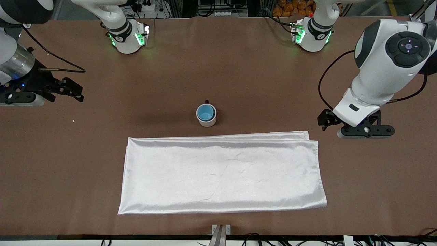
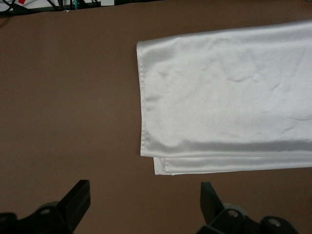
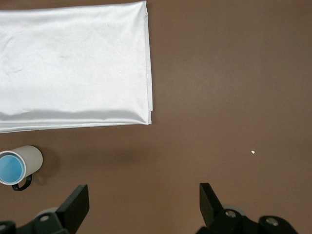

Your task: Place blue cup into white mug on table

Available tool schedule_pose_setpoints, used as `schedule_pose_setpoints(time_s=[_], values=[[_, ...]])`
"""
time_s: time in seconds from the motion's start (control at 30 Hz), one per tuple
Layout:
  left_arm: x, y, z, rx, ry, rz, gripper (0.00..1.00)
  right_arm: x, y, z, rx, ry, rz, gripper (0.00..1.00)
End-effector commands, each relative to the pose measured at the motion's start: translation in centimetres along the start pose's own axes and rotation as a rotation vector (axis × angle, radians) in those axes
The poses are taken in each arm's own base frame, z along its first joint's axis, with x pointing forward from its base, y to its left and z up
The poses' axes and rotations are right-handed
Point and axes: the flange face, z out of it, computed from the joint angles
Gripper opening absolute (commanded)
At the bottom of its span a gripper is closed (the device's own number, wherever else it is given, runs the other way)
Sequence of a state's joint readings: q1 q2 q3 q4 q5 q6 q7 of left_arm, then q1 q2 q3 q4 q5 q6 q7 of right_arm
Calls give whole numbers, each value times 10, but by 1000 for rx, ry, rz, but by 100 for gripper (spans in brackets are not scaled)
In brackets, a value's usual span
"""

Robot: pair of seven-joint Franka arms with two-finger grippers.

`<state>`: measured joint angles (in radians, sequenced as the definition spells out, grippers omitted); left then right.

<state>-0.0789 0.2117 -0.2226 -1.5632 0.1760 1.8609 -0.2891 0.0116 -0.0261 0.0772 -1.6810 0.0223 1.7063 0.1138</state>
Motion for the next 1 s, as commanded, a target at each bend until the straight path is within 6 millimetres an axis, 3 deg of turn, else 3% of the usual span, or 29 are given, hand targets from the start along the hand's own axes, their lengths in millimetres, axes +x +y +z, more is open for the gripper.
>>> schedule_pose_setpoints(time_s=[0.0, 0.23, 0.47, 0.73, 0.97], values=[[-17, -31, -7, -52, -27, -15, 100, 5, 2, -19, 9, 23, 5, 100], [-28, -54, -5, -99, -51, -51, 100, -2, 6, -41, 0, -7, 14, 100], [-42, -56, -1, -92, -68, -61, 100, -3, 5, -41, 1, -13, 15, 100], [-53, -67, -13, -85, -53, -60, 100, -3, 6, -41, 1, -13, 15, 100], [-59, -61, -20, -85, -42, -41, 100, -2, 8, -41, 1, -13, 14, 100]])
